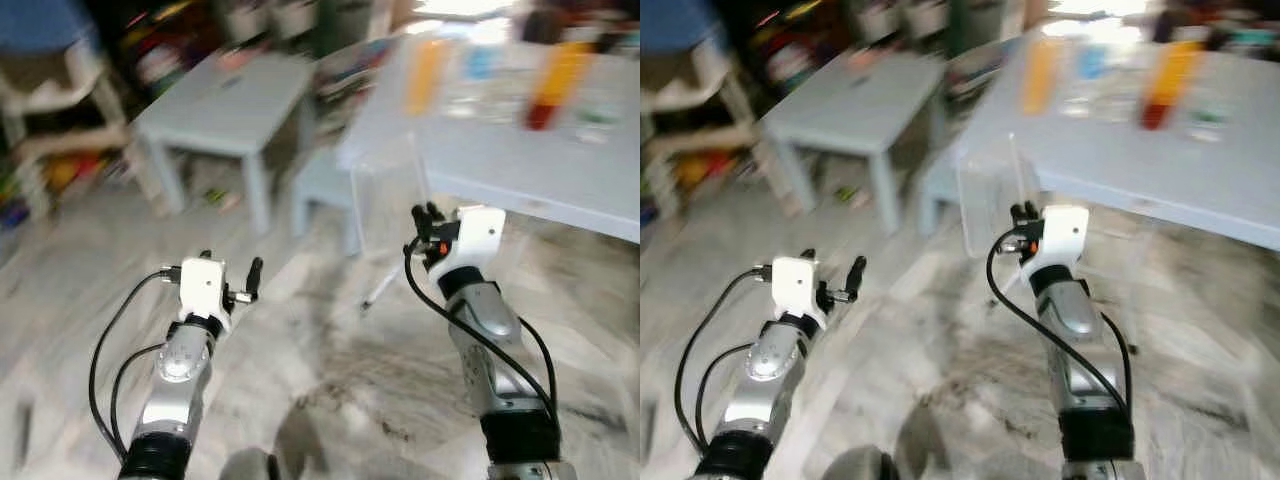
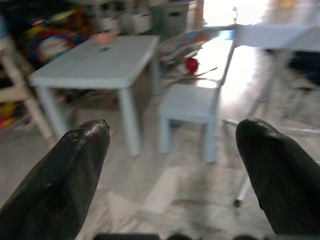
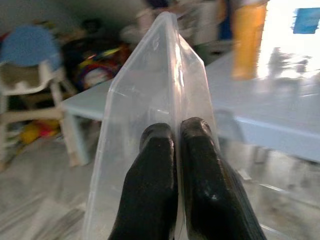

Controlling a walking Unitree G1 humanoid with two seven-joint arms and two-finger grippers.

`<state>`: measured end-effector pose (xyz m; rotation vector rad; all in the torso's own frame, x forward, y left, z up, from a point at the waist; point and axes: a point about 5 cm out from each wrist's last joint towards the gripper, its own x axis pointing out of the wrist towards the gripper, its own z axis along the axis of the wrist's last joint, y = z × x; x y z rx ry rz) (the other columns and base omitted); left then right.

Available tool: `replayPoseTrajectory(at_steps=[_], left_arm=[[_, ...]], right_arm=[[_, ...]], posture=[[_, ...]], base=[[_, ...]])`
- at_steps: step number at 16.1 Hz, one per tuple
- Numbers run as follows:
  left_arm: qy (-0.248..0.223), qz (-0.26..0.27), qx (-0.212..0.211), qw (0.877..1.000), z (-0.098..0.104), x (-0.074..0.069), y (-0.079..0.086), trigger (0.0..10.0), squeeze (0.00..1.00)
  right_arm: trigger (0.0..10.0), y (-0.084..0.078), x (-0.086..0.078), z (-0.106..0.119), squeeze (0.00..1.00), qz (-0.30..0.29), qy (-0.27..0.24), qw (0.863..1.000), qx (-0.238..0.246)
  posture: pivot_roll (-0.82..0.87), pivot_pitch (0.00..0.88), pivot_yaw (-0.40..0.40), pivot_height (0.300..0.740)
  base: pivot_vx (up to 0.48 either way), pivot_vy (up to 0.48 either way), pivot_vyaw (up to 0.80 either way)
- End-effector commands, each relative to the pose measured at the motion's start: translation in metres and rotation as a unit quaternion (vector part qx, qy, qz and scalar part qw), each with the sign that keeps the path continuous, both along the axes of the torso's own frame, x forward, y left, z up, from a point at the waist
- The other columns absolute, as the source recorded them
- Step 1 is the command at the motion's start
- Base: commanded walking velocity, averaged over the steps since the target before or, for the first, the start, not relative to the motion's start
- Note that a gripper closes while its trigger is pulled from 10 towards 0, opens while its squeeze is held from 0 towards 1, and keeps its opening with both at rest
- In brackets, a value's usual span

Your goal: Restocking fridge

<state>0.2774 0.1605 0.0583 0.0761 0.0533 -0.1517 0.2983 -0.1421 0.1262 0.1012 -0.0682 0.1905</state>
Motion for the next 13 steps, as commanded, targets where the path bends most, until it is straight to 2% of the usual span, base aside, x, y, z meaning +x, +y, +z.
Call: replayPoseTrajectory(at_steps=[1, 9, 13], left_arm=[[-0.002, 0.005, 0.005, 1.0, 0.001, 0.0, 0.002, 10.0, 0.0], [-0.003, -0.009, 0.007, 1.0, 0.001, 0.003, -0.004, 10.0, 0.0], [-0.006, -0.015, 0.008, 1.0, 0.002, 0.005, -0.01, 10.0, 0.0]], right_arm=[[10.0, 0.004, 0.001, 0.003, 0.0, 0.008, -0.007, 1.0, 0.002], [10.0, 0.006, 0.001, -0.002, 0.0, 0.008, -0.001, 1.0, 0.0], [10.0, 0.012, 0.0, -0.005, 0.0, 0.02, 0.002, 1.0, 0.004]], posture=[[-0.01, 0.0, 0.021, 0.74], [-0.02, 0.0, 0.018, 0.74], [-0.02, 0.0, 0.015, 0.74]], base=[[0.0, -0.428, 0.8], [0.0, -0.431, 0.8], [0.0, -0.399, 0.8]])
